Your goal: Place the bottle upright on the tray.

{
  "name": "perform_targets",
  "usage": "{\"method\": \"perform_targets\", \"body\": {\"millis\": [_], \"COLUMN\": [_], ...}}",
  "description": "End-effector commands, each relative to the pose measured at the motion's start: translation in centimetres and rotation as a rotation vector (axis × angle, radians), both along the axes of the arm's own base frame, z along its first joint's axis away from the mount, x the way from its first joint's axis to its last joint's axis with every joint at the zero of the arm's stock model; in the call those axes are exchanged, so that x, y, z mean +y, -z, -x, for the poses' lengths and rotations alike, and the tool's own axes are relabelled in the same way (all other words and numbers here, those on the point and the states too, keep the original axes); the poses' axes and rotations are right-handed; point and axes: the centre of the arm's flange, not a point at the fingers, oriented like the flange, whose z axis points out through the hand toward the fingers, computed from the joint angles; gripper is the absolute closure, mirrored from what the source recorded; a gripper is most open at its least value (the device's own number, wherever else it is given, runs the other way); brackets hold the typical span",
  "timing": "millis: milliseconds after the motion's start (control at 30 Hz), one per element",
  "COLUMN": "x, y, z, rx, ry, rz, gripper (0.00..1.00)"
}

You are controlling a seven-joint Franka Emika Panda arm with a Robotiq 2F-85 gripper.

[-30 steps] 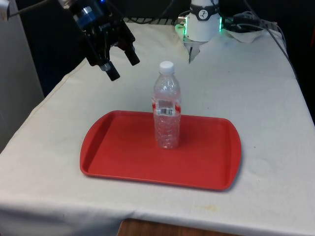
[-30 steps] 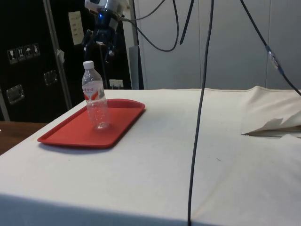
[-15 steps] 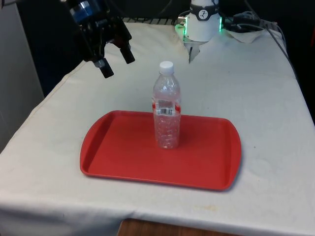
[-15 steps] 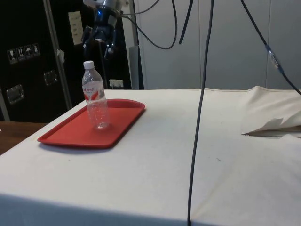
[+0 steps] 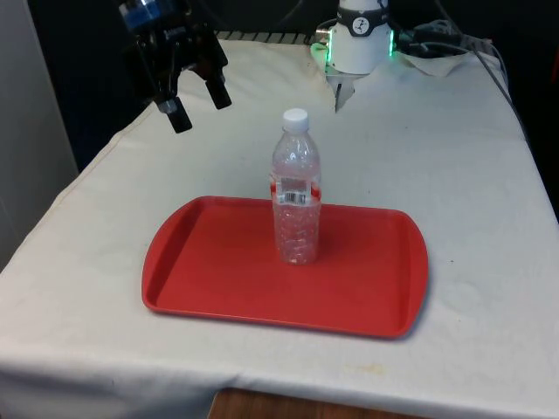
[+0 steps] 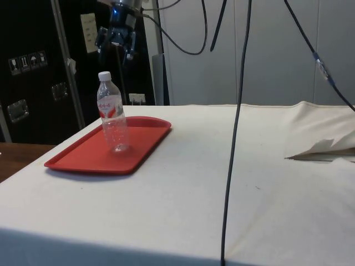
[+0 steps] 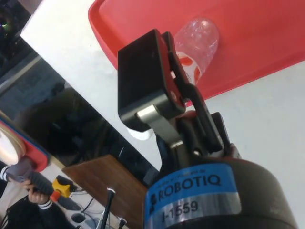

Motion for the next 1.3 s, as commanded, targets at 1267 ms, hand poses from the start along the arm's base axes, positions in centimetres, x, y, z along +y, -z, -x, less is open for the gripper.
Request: {"method": "perform_targets", "body": {"millis": [1267], "x": [1.2], "y": [-2.6], "z": [-1.4], "rx": [0.008], "ry": [0.027], "rz": [0.222], "gripper": [0.00]}}
